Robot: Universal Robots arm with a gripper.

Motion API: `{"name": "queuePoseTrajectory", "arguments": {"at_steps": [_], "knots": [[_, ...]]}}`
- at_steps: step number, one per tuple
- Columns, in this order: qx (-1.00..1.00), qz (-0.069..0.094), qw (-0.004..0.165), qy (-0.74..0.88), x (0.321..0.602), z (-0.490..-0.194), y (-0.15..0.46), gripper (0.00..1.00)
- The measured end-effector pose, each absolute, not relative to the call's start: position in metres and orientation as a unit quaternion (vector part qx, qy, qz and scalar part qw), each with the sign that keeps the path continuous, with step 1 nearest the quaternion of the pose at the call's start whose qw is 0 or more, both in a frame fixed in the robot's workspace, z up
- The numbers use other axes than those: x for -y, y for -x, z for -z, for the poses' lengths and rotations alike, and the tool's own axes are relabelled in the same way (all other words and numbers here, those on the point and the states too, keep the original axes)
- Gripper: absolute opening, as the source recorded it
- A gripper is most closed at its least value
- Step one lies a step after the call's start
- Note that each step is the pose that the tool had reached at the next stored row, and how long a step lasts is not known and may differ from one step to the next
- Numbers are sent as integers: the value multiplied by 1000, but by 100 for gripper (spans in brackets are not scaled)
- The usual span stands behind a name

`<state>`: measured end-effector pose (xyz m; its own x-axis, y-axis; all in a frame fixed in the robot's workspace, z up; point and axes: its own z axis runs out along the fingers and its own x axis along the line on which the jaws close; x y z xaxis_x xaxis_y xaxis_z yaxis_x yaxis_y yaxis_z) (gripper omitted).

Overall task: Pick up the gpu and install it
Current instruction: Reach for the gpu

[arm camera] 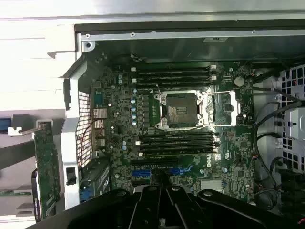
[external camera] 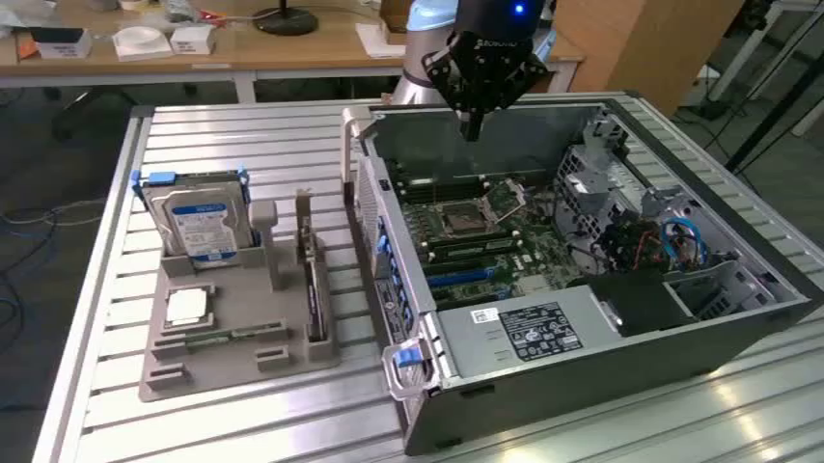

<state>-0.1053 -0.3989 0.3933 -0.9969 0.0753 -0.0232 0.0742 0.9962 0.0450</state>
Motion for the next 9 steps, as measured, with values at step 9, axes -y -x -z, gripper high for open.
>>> {"name": "queuePoseTrajectory", "arguments": {"at_steps": [9], "knots": [[-999,-22,13,-38,399,-393,105,11]]}}
